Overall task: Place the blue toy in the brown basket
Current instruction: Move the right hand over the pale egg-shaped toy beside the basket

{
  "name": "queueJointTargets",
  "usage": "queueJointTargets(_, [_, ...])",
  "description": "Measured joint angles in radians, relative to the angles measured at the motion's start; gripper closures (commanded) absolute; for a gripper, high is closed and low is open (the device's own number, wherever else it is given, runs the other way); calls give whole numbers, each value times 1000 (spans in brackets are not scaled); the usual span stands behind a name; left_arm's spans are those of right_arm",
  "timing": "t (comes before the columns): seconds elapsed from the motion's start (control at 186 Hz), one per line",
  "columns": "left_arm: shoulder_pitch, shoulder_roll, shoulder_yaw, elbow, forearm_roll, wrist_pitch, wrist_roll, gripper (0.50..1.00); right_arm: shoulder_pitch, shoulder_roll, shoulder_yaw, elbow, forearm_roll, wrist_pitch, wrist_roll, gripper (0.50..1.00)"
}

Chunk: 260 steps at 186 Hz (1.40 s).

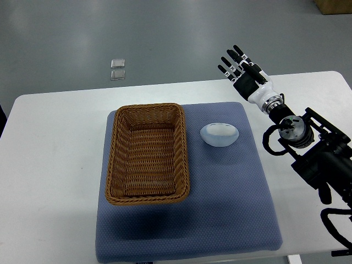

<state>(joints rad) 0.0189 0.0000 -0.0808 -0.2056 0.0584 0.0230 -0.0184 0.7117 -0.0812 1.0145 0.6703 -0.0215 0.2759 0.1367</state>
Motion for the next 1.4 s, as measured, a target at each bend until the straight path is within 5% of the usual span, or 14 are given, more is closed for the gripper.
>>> queueJointTargets(0.646, [0,0,-1,-1,1,0,-2,500,114,-95,-142,22,-234,9,-16,597])
queueJointTargets(1.098, [0,0,-1,-4,1,0,-2,500,518,-303,-800,183,-703,168,-151,595])
queueJointTargets(1.399, [-1,0,0,-4,1,0,-2,500,714,-367,-1089,363,-750,242,-245,597])
